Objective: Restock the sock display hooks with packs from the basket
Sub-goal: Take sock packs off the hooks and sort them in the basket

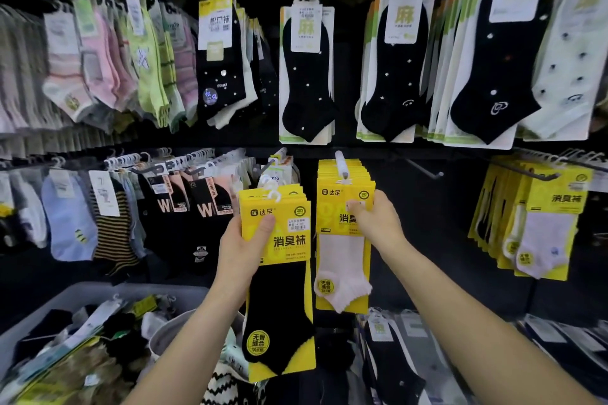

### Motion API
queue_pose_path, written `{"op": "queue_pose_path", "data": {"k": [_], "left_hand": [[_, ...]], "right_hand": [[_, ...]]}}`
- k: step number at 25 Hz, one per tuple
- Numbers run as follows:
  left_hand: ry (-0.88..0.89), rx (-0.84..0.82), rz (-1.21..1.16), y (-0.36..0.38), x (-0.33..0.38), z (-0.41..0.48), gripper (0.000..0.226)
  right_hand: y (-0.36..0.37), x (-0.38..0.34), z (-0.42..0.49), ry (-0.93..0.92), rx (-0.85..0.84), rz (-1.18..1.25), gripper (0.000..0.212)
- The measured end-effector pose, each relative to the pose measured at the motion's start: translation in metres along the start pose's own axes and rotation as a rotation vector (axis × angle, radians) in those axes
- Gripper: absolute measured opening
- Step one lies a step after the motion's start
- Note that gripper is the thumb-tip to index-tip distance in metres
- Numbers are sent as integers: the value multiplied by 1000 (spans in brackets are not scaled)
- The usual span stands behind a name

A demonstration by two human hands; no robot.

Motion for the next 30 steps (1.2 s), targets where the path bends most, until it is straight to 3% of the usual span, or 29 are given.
{"op": "queue_pose_path", "data": {"k": [4, 8, 11, 12, 14, 17, 21, 30], "left_hand": [[-3, -26, -44, 15, 1, -4, 40], [38, -45, -37, 37, -1, -10, 45], [41, -59, -59, 43, -2, -12, 66], [32, -64, -56, 42, -2, -12, 66], [25, -68, -23, 38, -3, -11, 44], [35, -55, 59, 30, 0, -6, 14], [9, -47, 60, 16, 5, 3, 31], [1, -51, -25, 12, 8, -8, 32]], "right_hand": [[-9, 4, -31, -117, 302, 55, 37], [9, -17, -54, -198, -6, 189, 37], [4, -22, -54, -218, 14, 239, 23], [1, -19, -52, -207, 5, 284, 16], [-5, -12, -50, -161, -39, 378, 6], [-13, -4, -45, -73, 14, 412, 6], [-27, -2, -24, -11, 135, 368, 10], [-3, -14, -2, -34, 148, 96, 21]]}}
Point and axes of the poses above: each hand's wrist, its own z-axis towards the middle knuckle, its own y-axis out of the palm, x = y × z, the point moved 2 cm from there along z, towards the middle knuckle, and after that the axes turned 7 degrees about -z, right-handed, at the moved point
